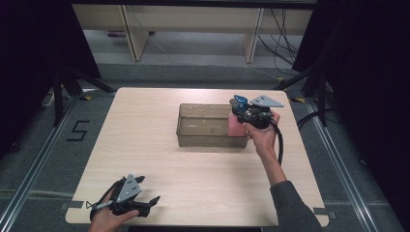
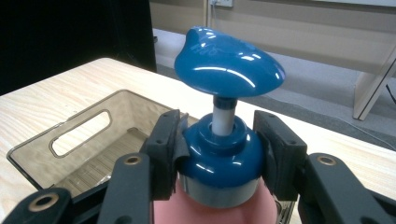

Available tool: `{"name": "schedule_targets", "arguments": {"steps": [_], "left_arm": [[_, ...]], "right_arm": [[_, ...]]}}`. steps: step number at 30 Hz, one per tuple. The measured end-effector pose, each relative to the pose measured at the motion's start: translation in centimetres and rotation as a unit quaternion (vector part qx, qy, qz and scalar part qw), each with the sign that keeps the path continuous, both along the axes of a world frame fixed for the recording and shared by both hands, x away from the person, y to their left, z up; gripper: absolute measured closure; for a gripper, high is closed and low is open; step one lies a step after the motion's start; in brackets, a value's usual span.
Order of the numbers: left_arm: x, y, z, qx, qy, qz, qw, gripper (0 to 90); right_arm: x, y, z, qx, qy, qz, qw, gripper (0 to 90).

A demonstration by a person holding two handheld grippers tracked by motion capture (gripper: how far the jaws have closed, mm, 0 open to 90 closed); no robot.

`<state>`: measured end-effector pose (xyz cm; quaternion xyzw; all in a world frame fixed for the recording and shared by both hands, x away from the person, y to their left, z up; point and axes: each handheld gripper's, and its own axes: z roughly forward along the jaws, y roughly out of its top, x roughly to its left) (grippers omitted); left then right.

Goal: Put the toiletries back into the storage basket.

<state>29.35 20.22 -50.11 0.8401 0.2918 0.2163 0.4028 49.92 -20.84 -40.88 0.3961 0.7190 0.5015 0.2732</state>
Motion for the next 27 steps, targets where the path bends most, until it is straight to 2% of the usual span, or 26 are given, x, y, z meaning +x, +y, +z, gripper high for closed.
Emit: {"name": "schedule_targets", "arguments": {"steps": [2, 3, 4, 5, 6, 8, 9, 11, 12, 13, 15, 16, 17, 18, 19, 20, 21, 22, 23, 24, 25, 27], "left_arm": [[0.0, -0.1, -0.1, -0.010, -0.004, 0.004, 0.9999, 14.9], [0.0, 0.0, 0.0, -0.002, -0.003, 0.002, 1.0000, 14.9], [0.0, 0.0, 0.0, -0.001, -0.003, 0.002, 1.0000, 14.9], [0.0, 0.0, 0.0, -0.002, -0.001, 0.005, 1.0000, 14.9], [0.0, -0.1, -0.1, -0.014, -0.004, 0.005, 0.9999, 14.9], [0.0, 0.0, 0.0, -0.001, -0.001, -0.001, 1.0000, 14.9], [0.0, 0.0, 0.0, -0.001, 0.000, 0.000, 1.0000, 14.9], [-0.1, -0.1, 0.0, -0.009, -0.003, 0.008, 0.9999, 14.9], [0.0, -0.1, 0.0, -0.009, -0.004, 0.007, 0.9999, 14.9], [0.0, 0.0, 0.1, 0.001, -0.004, 0.000, 1.0000, 14.9], [-0.1, -0.1, 0.0, -0.006, -0.002, 0.007, 1.0000, 14.9], [0.0, -0.1, 0.0, -0.011, -0.005, 0.007, 0.9999, 14.9], [-0.1, -0.2, 0.0, -0.016, -0.004, 0.006, 0.9999, 14.9], [-0.1, -0.2, -0.1, -0.020, -0.002, 0.005, 0.9998, 14.9], [-0.1, 0.0, 0.1, -0.004, -0.002, 0.002, 1.0000, 14.9], [-0.1, -0.2, 0.0, -0.015, -0.002, 0.007, 0.9999, 14.9], [-0.1, -0.2, 0.0, -0.015, -0.003, 0.008, 0.9999, 14.9], [-0.1, -0.2, 0.0, -0.017, -0.004, 0.005, 0.9998, 14.9], [-0.1, -0.2, 0.0, -0.017, -0.003, 0.005, 0.9998, 14.9], [-0.1, -0.1, 0.0, -0.016, -0.002, 0.005, 0.9999, 14.9], [-0.1, -0.2, 0.0, -0.017, -0.002, 0.006, 0.9998, 14.9], [-0.1, -0.2, 0.0, -0.021, -0.004, 0.007, 0.9997, 14.9]], "right_arm": [[0.0, 0.0, -0.2, 0.007, 0.000, -0.001, 1.0000, 54.0], [0.0, -0.2, -0.3, -0.002, 0.000, 0.001, 1.0000, 54.0], [-0.1, 0.0, -0.4, 0.006, 0.007, -0.002, 1.0000, 53.9], [-0.1, -0.2, -0.5, 0.000, 0.003, 0.004, 1.0000, 54.0], [-0.2, -0.1, -0.7, 0.005, 0.008, -0.003, 0.9999, 54.0], [-0.1, -0.2, -0.9, -0.005, -0.001, -0.002, 1.0000, 54.0], [-0.2, -0.1, -1.0, 0.002, 0.007, -0.004, 1.0000, 54.0], [-0.1, -0.3, -1.2, -0.011, -0.006, -0.001, 0.9999, 54.0], [-0.1, -0.3, -1.3, -0.013, -0.005, -0.002, 0.9999, 54.0], [-0.2, -0.2, -1.3, -0.013, 0.003, 0.002, 0.9999, 54.0], [-0.3, -0.2, -1.5, -0.003, 0.014, 0.005, 0.9999, 54.0], [-0.4, -0.1, -1.6, 0.001, 0.015, -0.003, 0.9999, 54.0], [-0.4, -0.2, -1.7, -0.005, 0.008, -0.002, 1.0000, 54.0], [-0.4, -0.2, -1.7, -0.009, 0.011, 0.000, 0.9999, 54.0], [-0.4, -0.2, -1.7, -0.009, 0.016, 0.002, 0.9998, 54.0], [-0.4, -0.2, -1.8, -0.004, 0.019, 0.005, 0.9998, 54.0], [-0.4, -0.2, -1.9, -0.003, 0.013, -0.004, 0.9999, 54.0], [-0.4, -0.3, -2.0, -0.011, 0.008, 0.001, 0.9999, 54.0], [-0.4, -0.2, -2.0, -0.011, 0.014, 0.001, 0.9998, 54.0], [-0.3, -0.3, -2.1, -0.013, 0.010, 0.003, 0.9999, 54.0], [-0.4, -0.2, -2.1, -0.006, 0.017, 0.004, 0.9998, 54.0], [-0.5, -0.2, -2.2, -0.004, 0.022, -0.003, 0.9997, 54.0]]}}
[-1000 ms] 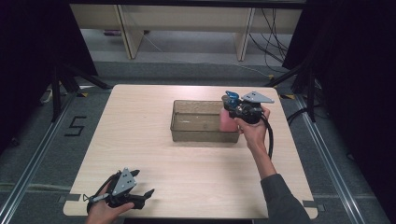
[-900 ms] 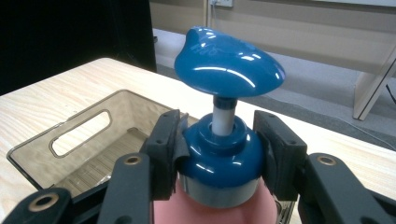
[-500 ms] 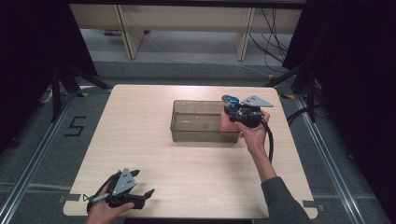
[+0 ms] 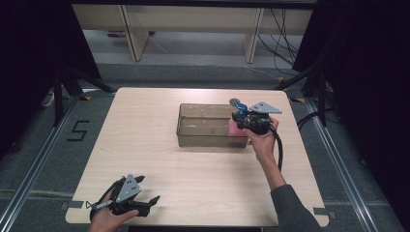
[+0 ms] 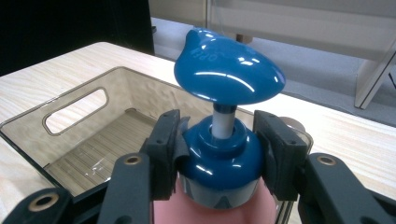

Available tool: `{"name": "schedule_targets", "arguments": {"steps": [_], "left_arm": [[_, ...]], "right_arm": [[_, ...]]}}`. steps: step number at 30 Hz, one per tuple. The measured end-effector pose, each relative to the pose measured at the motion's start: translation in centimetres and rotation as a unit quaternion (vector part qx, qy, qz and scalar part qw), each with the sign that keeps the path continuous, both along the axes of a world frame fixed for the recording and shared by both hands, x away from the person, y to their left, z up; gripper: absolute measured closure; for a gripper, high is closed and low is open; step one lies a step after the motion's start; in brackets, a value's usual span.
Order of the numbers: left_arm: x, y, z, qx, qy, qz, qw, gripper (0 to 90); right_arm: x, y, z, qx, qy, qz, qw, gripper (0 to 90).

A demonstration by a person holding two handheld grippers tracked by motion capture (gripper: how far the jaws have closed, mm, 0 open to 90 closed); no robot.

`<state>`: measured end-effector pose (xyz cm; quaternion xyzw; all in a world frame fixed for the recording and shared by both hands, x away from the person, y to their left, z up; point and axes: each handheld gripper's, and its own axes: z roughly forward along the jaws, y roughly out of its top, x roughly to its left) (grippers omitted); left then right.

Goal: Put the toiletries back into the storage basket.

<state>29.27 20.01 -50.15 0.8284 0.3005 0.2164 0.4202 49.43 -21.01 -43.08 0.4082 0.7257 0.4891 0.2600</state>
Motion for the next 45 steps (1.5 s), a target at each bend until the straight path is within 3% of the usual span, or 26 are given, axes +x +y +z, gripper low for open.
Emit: {"name": "schedule_targets", "arguments": {"steps": [2, 5, 6, 8, 9, 10, 15, 17, 20, 22, 24, 25, 26, 27, 28, 29, 30, 31, 33, 36, 37, 38, 39, 40, 42, 45], "left_arm": [[0.0, 0.0, 0.0, 0.000, 0.002, -0.001, 1.0000, 14.9], [0.0, 0.0, 0.0, 0.002, 0.000, -0.001, 1.0000, 14.9], [0.0, 0.1, 0.0, 0.003, -0.001, -0.002, 1.0000, 14.9], [0.0, 0.0, 0.0, 0.000, 0.001, 0.000, 1.0000, 14.9], [0.0, 0.1, 0.0, 0.003, 0.000, -0.001, 1.0000, 14.9], [0.0, 0.0, 0.1, 0.003, -0.001, -0.001, 1.0000, 14.9], [0.0, 0.1, 0.1, 0.007, -0.002, -0.004, 1.0000, 14.9], [-0.1, 0.0, 0.1, 0.007, -0.001, -0.005, 1.0000, 14.9], [-0.1, 0.0, 0.1, 0.008, -0.002, -0.003, 1.0000, 14.9], [-0.1, 0.0, 0.2, 0.014, -0.003, -0.004, 0.9999, 14.9], [-0.1, 0.0, 0.1, 0.007, -0.002, -0.003, 1.0000, 14.9], [-0.1, 0.0, 0.1, 0.008, -0.002, -0.003, 1.0000, 14.8], [-0.1, -0.1, 0.1, 0.006, -0.002, -0.004, 1.0000, 14.9], [-0.1, -0.1, 0.1, 0.005, -0.001, -0.005, 1.0000, 14.9], [-0.2, -0.1, 0.1, 0.005, 0.000, -0.004, 1.0000, 14.9], [-0.1, -0.1, 0.1, 0.005, 0.000, -0.004, 1.0000, 14.9], [-0.1, -0.1, 0.1, 0.008, -0.002, -0.003, 1.0000, 14.9], [-0.1, -0.1, 0.1, 0.007, -0.003, -0.003, 1.0000, 14.9], [-0.1, -0.1, 0.1, 0.007, 0.000, -0.005, 1.0000, 14.9], [-0.1, -0.1, 0.1, 0.008, 0.002, -0.008, 0.9999, 14.9], [-0.1, -0.1, 0.1, 0.008, 0.003, -0.008, 0.9999, 14.9], [-0.1, -0.1, 0.1, 0.008, 0.004, -0.008, 0.9999, 14.9], [-0.1, -0.1, 0.1, 0.007, 0.002, -0.007, 1.0000, 14.9], [-0.1, -0.1, 0.1, 0.006, -0.001, -0.005, 1.0000, 14.9], [-0.1, -0.1, 0.1, 0.005, -0.001, -0.005, 1.0000, 14.9], [-0.1, -0.1, 0.1, 0.006, -0.001, -0.005, 1.0000, 14.9]], "right_arm": [[0.1, -0.2, -0.1, -0.011, -0.011, 0.002, 0.9999, 54.0], [0.0, -0.1, -0.3, -0.005, 0.000, 0.001, 1.0000, 54.0], [0.0, -0.2, -0.4, -0.011, -0.010, 0.000, 0.9999, 54.0], [-0.1, -0.2, -0.6, -0.008, 0.005, 0.001, 1.0000, 54.0], [0.1, -0.5, -0.7, -0.021, -0.010, 0.001, 0.9997, 54.0], [-0.1, -0.4, -0.7, -0.003, 0.009, 0.000, 1.0000, 54.0], [-0.1, -0.4, -0.8, -0.005, -0.003, 0.005, 1.0000, 53.9], [-0.1, -0.4, -0.8, -0.023, -0.017, 0.003, 0.9996, 53.8], [-0.2, -0.2, -0.9, -0.010, 0.002, 0.005, 0.9999, 53.7], [-0.2, -0.3, -0.9, -0.004, 0.003, 0.007, 1.0000, 53.5], [-0.2, -0.2, -1.0, -0.002, -0.007, 0.003, 1.0000, 53.3], [-0.2, -0.2, -1.0, -0.004, 0.002, 0.003, 1.0000, 52.9], [0.0, -0.3, -1.0, -0.009, -0.009, 0.010, 0.9999, 52.0], [0.0, -0.4, -1.0, -0.010, -0.003, 0.007, 0.9999, 49.9], [0.0, -0.3, -1.2, 0.007, 0.011, 0.003, 0.9999, 46.4], [0.0, -0.4, -1.2, 0.004, 0.016, 0.002, 0.9999, 43.7], [0.1, -0.5, -1.3, 0.003, 0.012, -0.005, 0.9999, 39.9], [-0.1, -0.3, -1.3, 0.021, 0.029, -0.012, 0.9993, 36.0], [-0.1, -0.4, -1.2, 0.034, 0.038, -0.019, 0.9985, 31.8], [-0.1, -0.7, -0.9, 0.026, 0.024, -0.014, 0.9993, 29.8], [-0.2, -0.5, -1.0, 0.038, 0.031, -0.018, 0.9986, 29.0], [-0.3, -0.6, -0.8, 0.035, 0.035, -0.014, 0.9987, 28.8], [-0.2, -0.6, -0.8, 0.024, 0.019, -0.014, 0.9994, 28.8], [-0.4, -0.5, -0.7, 0.030, 0.028, -0.015, 0.9990, 28.7], [-0.6, -0.4, -0.6, 0.036, 0.022, -0.020, 0.9989, 28.5], [-0.8, -0.4, -0.4, 0.029, 0.027, -0.019, 0.9991, 28.1]]}}
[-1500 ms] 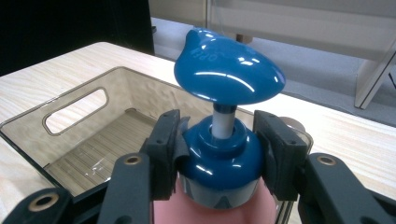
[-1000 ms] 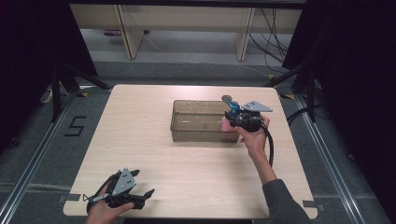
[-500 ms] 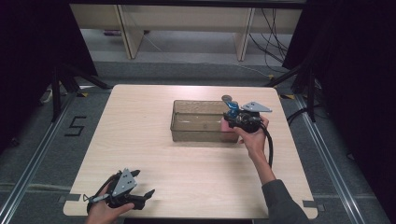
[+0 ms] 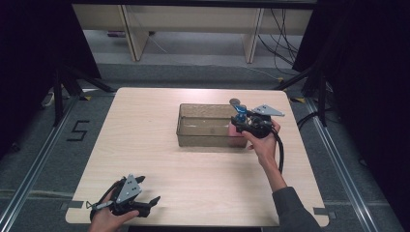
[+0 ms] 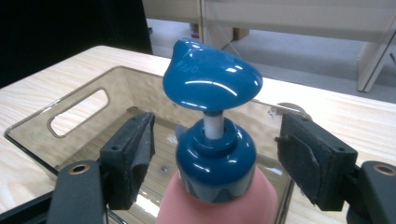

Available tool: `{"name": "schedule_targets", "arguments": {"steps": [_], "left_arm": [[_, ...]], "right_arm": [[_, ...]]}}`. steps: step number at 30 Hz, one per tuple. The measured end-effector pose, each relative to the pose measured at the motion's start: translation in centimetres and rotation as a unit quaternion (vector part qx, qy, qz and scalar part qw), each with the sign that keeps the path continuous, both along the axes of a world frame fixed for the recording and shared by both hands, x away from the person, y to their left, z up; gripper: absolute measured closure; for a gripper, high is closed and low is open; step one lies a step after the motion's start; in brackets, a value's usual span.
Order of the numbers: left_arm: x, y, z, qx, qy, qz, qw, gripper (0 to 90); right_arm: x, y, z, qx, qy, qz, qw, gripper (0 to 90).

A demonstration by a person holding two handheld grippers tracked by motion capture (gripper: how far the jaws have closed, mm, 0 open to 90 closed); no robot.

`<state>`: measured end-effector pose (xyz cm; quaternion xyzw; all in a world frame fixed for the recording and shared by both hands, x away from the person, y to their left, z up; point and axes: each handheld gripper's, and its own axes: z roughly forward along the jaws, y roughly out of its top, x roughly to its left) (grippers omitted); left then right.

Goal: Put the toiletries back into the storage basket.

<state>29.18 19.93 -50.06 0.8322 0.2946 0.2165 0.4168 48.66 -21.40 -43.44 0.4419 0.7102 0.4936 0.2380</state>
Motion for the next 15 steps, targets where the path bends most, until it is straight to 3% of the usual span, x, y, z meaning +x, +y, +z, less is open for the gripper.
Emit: {"name": "schedule_targets", "arguments": {"steps": [1, 2, 3, 4, 5, 7, 12, 15], "left_arm": [[0.0, 0.1, 0.1, 0.010, -0.001, -0.004, 0.9999, 14.9], [0.0, 0.0, 0.0, 0.001, 0.001, -0.002, 1.0000, 14.9], [0.0, 0.1, 0.1, 0.010, 0.003, -0.006, 0.9999, 14.9], [0.0, 0.0, 0.0, -0.001, 0.001, 0.001, 1.0000, 14.9], [0.0, 0.0, 0.0, 0.000, 0.001, 0.000, 1.0000, 14.9], [0.0, 0.0, 0.0, -0.001, 0.000, 0.000, 1.0000, 14.9], [0.0, 0.0, 0.0, -0.001, 0.000, 0.000, 1.0000, 14.9], [0.0, 0.0, 0.0, 0.000, 0.000, 0.000, 1.0000, 14.9]], "right_arm": [[-0.1, 0.0, 0.0, -0.001, 0.003, -0.004, 1.0000, 27.7], [0.0, -0.1, 0.0, -0.006, -0.008, -0.002, 0.9999, 27.2], [0.1, -0.2, 0.0, -0.008, -0.010, 0.003, 0.9999, 27.1], [0.0, -0.2, 0.1, -0.005, -0.003, 0.003, 1.0000, 27.1], [0.0, -0.4, 0.1, -0.007, -0.012, 0.004, 0.9999, 26.7], [-0.4, -0.2, 0.2, 0.011, 0.000, -0.005, 0.9999, 25.9], [-0.7, -0.4, 0.6, -0.008, -0.013, -0.010, 0.9998, 21.3], [-1.2, -0.3, 0.8, 0.002, -0.004, -0.010, 0.9999, 18.9]]}}
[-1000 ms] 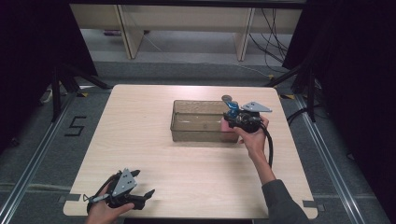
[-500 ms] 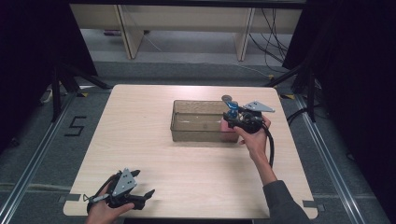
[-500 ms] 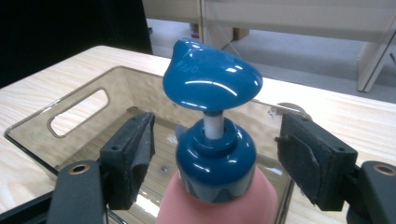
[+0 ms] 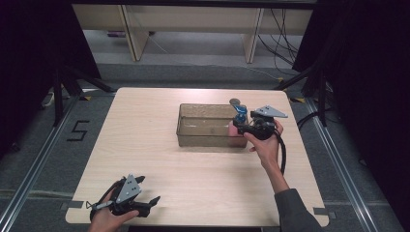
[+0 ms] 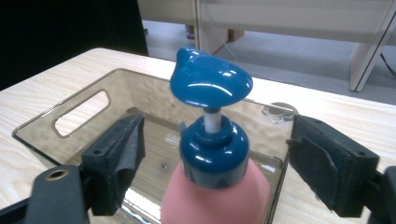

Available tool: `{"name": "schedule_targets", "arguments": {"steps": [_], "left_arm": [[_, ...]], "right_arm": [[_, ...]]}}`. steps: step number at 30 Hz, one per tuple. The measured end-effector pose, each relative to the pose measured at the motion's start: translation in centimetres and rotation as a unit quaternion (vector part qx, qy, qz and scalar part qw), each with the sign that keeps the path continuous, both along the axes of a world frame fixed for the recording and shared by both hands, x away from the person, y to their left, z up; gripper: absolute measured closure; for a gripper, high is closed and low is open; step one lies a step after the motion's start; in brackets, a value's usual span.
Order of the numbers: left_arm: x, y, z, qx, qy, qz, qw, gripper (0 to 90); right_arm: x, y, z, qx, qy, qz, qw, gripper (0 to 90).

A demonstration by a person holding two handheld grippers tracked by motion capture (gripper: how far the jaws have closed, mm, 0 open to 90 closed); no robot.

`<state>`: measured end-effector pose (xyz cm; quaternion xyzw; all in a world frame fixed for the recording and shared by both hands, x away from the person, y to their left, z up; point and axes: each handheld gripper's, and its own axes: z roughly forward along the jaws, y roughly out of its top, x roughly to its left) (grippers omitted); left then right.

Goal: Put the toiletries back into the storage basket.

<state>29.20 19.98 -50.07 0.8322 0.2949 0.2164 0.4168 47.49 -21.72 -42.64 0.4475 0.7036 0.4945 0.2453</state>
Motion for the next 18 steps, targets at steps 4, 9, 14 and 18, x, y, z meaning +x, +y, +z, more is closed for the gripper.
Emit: {"name": "schedule_targets", "arguments": {"steps": [4, 9, 14, 18], "left_arm": [[0.0, 0.0, 0.0, 0.000, 0.001, 0.000, 1.0000, 14.9], [0.0, 0.0, 0.0, -0.001, 0.001, 0.000, 1.0000, 14.9], [0.0, 0.0, 0.0, -0.001, 0.001, 0.000, 1.0000, 14.9], [-0.1, 0.0, 0.0, -0.001, 0.000, 0.000, 1.0000, 14.9]], "right_arm": [[-0.4, -0.2, 0.1, -0.001, 0.002, 0.004, 1.0000, 17.8], [-0.9, -0.4, 0.2, -0.006, 0.003, 0.004, 1.0000, 17.5], [-1.5, -0.4, 0.4, 0.004, 0.005, 0.005, 1.0000, 17.0], [-1.8, -0.5, 0.5, 0.001, 0.001, 0.006, 1.0000, 17.0]]}}
